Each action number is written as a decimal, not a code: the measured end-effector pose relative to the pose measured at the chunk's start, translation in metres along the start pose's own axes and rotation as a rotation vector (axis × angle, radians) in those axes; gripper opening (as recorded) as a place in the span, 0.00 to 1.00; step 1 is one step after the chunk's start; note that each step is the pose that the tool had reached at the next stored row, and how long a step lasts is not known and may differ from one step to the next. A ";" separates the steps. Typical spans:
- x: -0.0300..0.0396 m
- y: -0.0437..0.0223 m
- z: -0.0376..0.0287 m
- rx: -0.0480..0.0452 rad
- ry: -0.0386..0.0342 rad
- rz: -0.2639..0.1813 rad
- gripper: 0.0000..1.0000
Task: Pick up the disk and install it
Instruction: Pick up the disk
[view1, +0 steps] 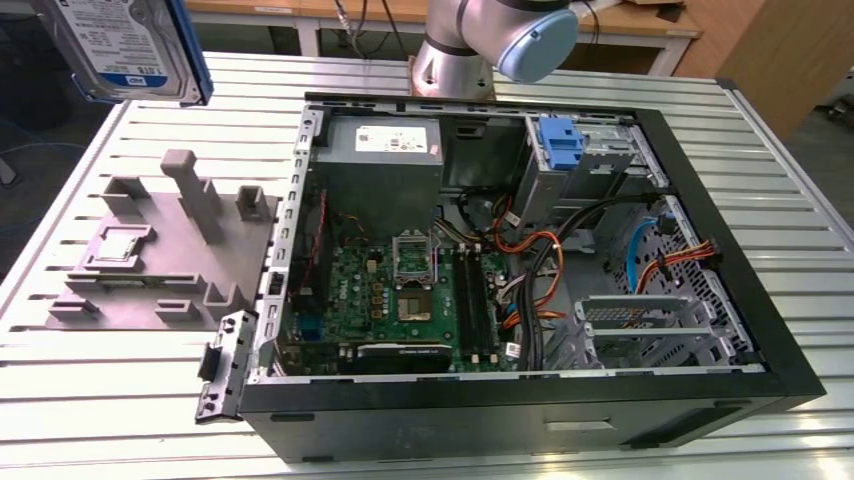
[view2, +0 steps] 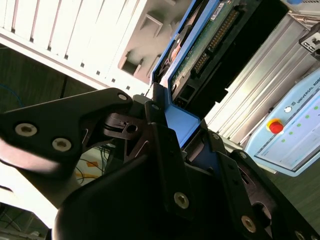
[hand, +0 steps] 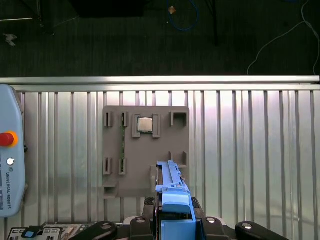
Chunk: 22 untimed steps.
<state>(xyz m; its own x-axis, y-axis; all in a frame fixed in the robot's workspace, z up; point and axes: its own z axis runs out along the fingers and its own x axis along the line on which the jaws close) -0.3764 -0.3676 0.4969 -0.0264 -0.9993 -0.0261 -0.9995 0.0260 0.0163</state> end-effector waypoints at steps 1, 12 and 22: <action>0.0000 -0.0003 0.0000 -0.0001 0.0000 0.000 0.36; 0.0000 -0.0018 0.0000 0.0000 0.0000 0.000 0.36; -0.0004 -0.0173 -0.0003 -0.0001 0.0000 0.000 0.36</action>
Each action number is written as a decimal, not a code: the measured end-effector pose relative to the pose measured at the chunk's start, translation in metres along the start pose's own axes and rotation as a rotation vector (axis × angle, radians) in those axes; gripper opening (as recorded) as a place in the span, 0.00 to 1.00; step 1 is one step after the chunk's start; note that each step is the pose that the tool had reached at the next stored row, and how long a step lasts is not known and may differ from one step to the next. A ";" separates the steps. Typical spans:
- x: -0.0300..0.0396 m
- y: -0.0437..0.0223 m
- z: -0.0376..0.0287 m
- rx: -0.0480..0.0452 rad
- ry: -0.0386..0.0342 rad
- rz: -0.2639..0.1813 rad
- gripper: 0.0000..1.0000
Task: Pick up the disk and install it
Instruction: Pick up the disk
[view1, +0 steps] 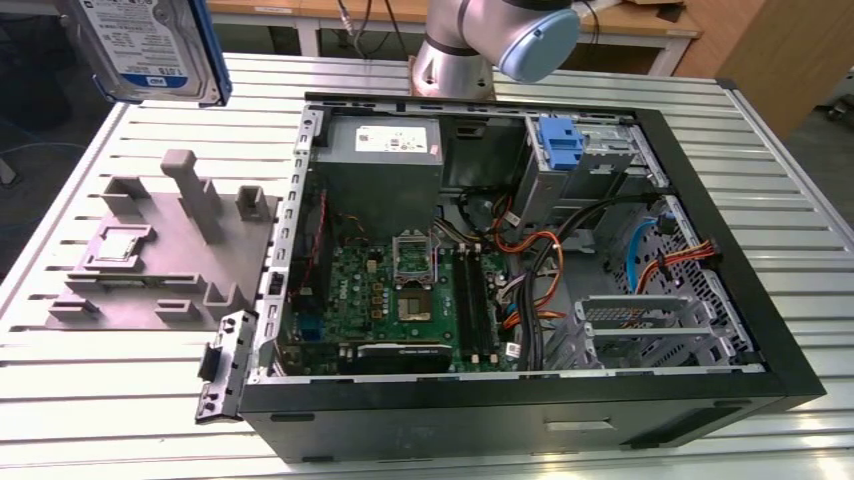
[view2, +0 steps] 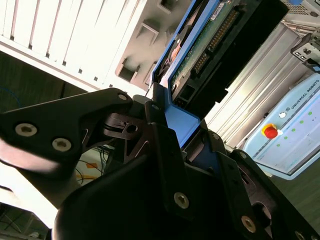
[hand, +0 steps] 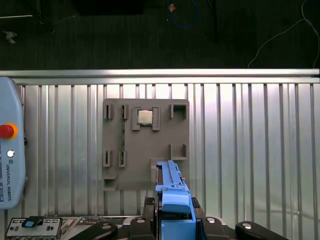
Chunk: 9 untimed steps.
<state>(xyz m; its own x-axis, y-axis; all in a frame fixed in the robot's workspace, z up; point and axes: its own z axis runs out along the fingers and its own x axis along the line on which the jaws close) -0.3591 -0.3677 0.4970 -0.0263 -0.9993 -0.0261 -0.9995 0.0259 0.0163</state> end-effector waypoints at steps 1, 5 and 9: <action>0.0000 -0.0001 0.0000 0.0000 0.0000 0.000 0.36; -0.0005 -0.0189 -0.0003 0.0000 0.0000 0.000 0.36; -0.0008 -0.0313 -0.0005 0.0000 0.0000 0.000 0.36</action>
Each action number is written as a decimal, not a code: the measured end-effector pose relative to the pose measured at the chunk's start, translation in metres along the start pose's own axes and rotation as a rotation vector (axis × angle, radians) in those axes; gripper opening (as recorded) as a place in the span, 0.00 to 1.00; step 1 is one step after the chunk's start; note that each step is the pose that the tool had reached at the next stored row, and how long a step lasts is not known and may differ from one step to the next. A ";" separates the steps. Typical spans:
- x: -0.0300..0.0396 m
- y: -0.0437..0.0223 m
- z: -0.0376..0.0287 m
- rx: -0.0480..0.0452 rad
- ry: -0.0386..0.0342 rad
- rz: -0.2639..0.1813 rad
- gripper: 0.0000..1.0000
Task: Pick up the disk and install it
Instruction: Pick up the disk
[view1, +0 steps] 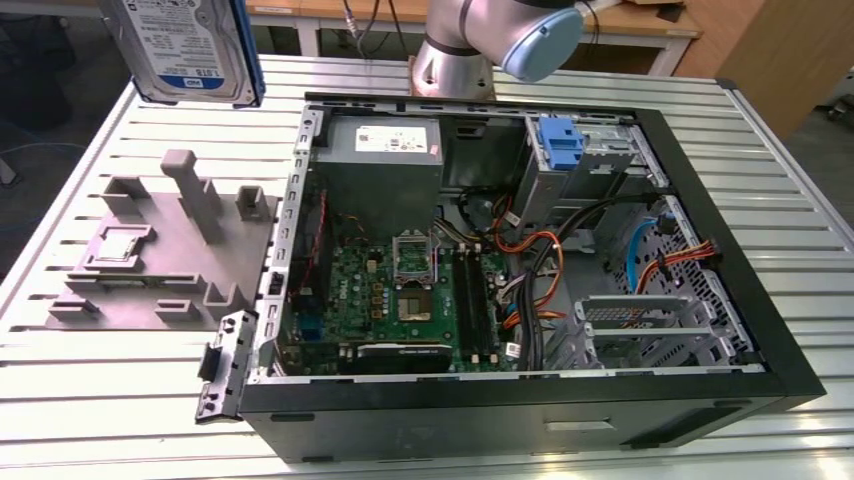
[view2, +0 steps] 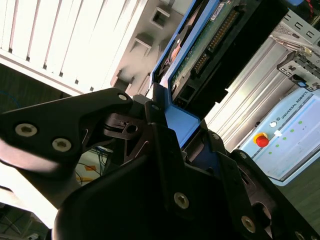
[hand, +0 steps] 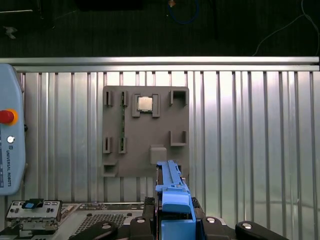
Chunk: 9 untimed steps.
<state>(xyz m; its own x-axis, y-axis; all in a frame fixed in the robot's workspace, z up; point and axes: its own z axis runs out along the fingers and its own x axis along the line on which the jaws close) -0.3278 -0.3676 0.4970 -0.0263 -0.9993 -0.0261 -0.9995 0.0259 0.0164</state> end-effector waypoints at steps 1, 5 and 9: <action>0.0000 -0.0001 0.0000 0.0000 0.0000 0.000 0.36; 0.0000 -0.0005 0.0000 0.0000 0.0000 0.000 0.36; 0.0000 -0.0019 0.0000 0.0000 0.0000 0.000 0.36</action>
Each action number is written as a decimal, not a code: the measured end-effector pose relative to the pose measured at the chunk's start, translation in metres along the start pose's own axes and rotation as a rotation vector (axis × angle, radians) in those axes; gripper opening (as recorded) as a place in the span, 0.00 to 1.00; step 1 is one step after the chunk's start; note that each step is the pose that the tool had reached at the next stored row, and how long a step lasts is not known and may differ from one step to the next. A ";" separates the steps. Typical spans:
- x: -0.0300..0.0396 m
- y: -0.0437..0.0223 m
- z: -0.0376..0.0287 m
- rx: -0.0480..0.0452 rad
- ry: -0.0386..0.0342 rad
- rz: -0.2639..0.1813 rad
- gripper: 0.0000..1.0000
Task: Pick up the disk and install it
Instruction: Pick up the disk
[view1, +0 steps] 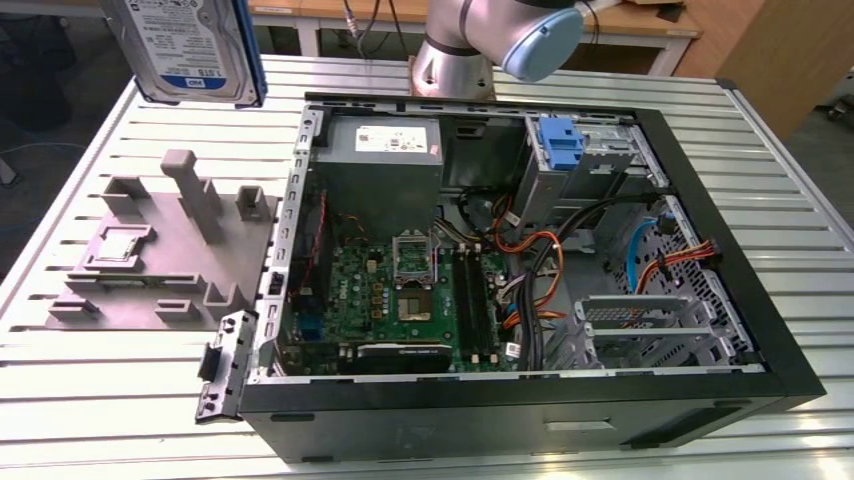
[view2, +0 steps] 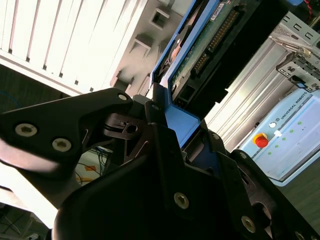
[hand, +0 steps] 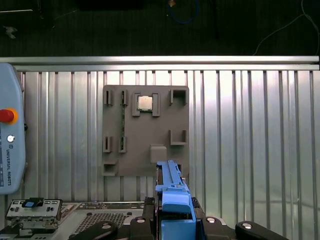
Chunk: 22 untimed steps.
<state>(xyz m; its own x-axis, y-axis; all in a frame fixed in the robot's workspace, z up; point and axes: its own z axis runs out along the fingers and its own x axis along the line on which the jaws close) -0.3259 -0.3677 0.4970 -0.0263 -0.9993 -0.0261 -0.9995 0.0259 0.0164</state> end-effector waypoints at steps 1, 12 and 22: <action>0.0000 -0.0001 0.0000 0.0000 0.0000 0.000 0.36; -0.0009 -0.0350 -0.0005 0.0001 0.0000 0.000 0.36; -0.0010 -0.0362 -0.0006 -0.0001 0.0000 0.000 0.36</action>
<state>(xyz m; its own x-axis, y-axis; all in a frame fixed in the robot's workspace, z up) -0.2896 -0.3676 0.4970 -0.0263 -0.9993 -0.0261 -0.9995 0.0259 0.0164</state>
